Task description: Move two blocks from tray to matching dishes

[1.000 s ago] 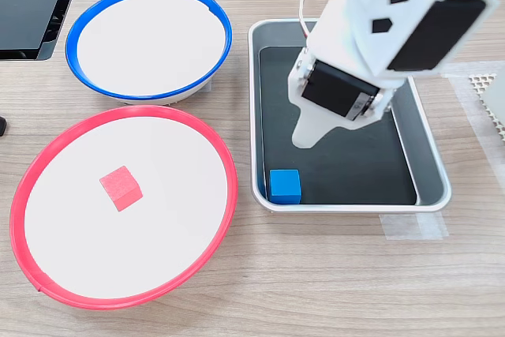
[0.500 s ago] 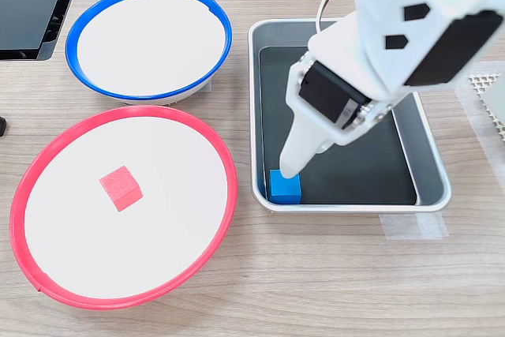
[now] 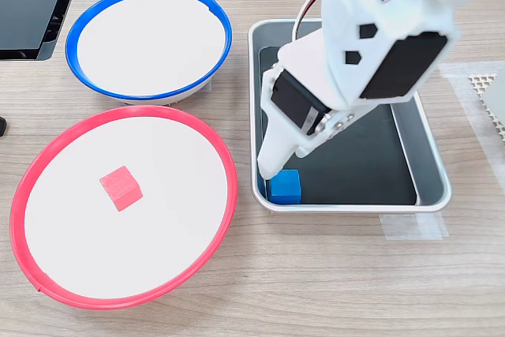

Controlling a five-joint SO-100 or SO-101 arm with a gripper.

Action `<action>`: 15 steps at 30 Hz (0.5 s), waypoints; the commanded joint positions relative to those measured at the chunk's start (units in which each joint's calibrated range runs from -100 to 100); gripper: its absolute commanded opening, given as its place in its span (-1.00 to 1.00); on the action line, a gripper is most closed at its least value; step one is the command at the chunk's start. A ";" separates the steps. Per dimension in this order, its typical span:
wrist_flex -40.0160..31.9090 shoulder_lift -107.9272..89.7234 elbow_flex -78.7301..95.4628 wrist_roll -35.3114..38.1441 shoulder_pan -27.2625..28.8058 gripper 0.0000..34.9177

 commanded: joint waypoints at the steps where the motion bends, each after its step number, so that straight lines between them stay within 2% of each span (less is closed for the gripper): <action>1: -1.22 0.12 -1.65 0.10 -0.08 -0.19; 10: -1.96 1.57 0.17 2.39 -0.74 -0.24; 15: 2.74 -0.56 1.99 7.13 -0.46 -0.31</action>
